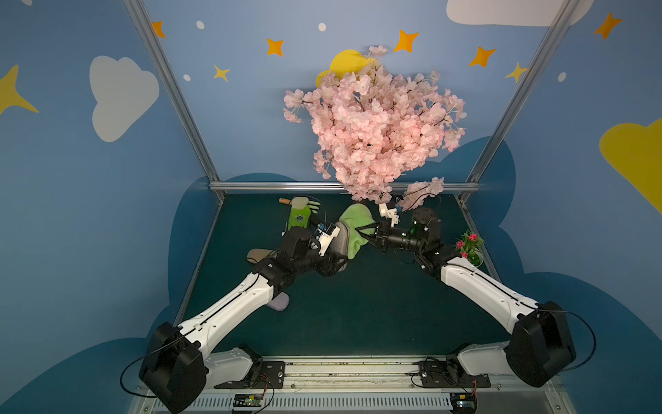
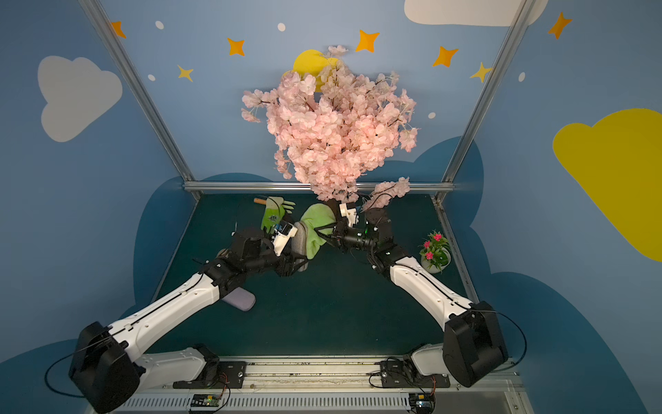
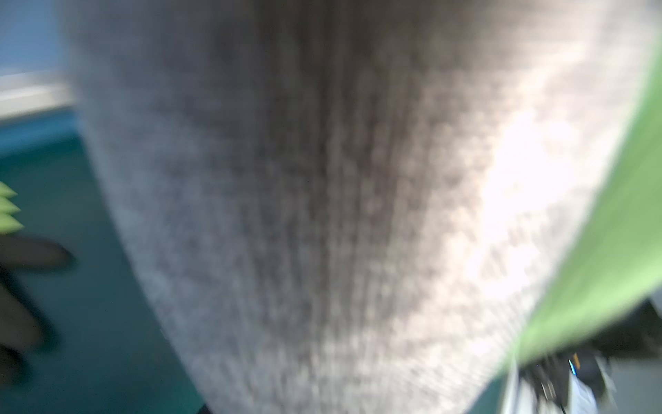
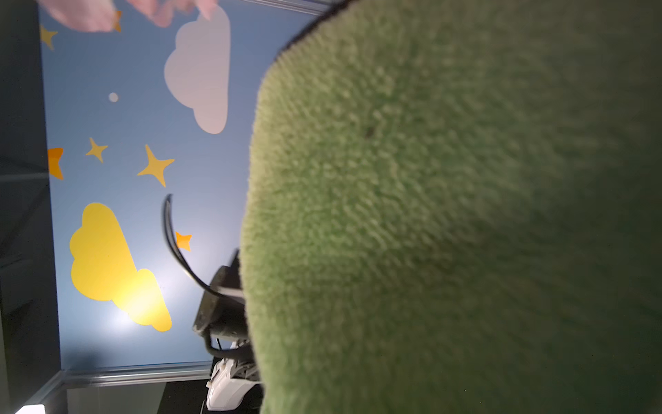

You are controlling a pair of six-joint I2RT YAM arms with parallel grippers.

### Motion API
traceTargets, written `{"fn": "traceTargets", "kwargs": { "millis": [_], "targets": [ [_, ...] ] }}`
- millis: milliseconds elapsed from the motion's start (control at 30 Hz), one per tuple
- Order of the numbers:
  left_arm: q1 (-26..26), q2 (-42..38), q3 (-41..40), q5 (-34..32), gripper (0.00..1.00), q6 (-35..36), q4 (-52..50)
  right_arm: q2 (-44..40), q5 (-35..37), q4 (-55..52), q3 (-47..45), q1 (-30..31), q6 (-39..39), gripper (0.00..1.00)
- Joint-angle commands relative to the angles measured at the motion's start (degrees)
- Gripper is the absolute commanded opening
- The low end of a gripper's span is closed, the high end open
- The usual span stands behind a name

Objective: Wipe the eyeglass case
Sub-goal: Wipe the dirt from the eyeglass case.

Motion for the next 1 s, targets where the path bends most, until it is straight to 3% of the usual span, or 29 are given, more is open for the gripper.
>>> {"fn": "traceTargets", "kwargs": {
  "millis": [0, 100, 233, 367, 533, 767, 967],
  "targets": [
    [1.43, -2.79, 2.72, 1.85, 0.03, -2.62, 13.37, -2.73, -3.93, -20.07, -0.13, -4.67, -7.76, 0.00],
    [1.69, -1.92, 2.77, 2.76, 0.03, -3.24, 12.32, -6.04, -1.52, -30.61, 4.85, -8.66, -14.80, 0.00],
    [1.74, 0.54, 2.66, 1.01, 0.03, -9.77, 15.78, -7.13, 2.11, -36.03, 12.64, -4.37, -18.42, 0.00],
    [1.73, 3.53, 2.46, -0.66, 0.03, -20.14, 19.67, -6.58, 5.84, -32.26, 16.33, 2.75, -17.11, 0.00],
    [1.56, 4.08, 2.99, -1.82, 0.03, -27.88, 19.85, -3.71, 6.13, -19.43, 13.62, 8.12, -10.94, 0.00],
    [0.26, 2.07, 3.70, -1.94, 0.03, -42.89, 19.17, 2.56, 5.31, -15.53, 3.96, 4.80, -6.92, 0.00],
    [0.23, -0.39, 4.05, -4.25, 0.03, -47.89, 14.66, 0.59, 15.36, -38.81, 9.07, -0.27, -21.99, 0.00]
  ]
}}
